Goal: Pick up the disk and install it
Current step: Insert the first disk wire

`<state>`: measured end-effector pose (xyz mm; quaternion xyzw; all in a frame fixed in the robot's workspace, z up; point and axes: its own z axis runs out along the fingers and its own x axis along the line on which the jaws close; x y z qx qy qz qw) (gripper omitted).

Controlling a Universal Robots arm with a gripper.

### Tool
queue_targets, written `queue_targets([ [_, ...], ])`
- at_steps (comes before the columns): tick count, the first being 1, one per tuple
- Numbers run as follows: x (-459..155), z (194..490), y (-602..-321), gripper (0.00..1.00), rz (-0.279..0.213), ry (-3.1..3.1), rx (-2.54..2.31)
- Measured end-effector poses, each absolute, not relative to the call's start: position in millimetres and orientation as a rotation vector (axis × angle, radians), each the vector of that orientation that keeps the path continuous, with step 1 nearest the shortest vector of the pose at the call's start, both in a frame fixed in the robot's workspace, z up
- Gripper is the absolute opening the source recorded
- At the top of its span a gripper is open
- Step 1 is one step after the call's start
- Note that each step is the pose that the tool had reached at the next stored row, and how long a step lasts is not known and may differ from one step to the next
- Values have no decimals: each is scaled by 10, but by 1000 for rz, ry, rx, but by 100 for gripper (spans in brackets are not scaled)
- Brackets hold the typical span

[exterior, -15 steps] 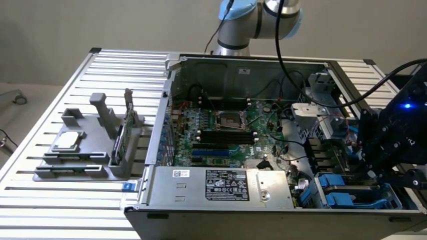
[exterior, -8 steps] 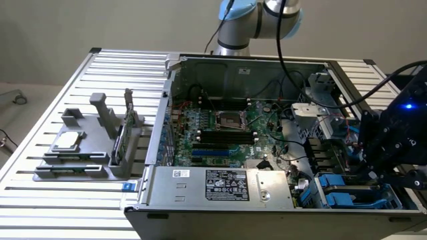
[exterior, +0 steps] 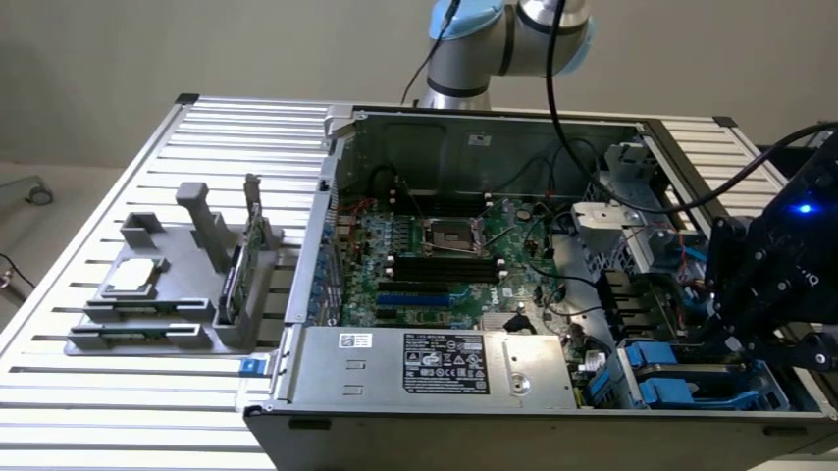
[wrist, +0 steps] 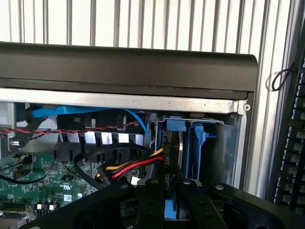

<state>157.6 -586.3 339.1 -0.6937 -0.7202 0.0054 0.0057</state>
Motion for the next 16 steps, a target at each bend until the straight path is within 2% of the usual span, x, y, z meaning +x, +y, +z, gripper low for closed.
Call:
queue_targets([
  [16,1620,3349,-5840,17,51,-2226,-2181],
])
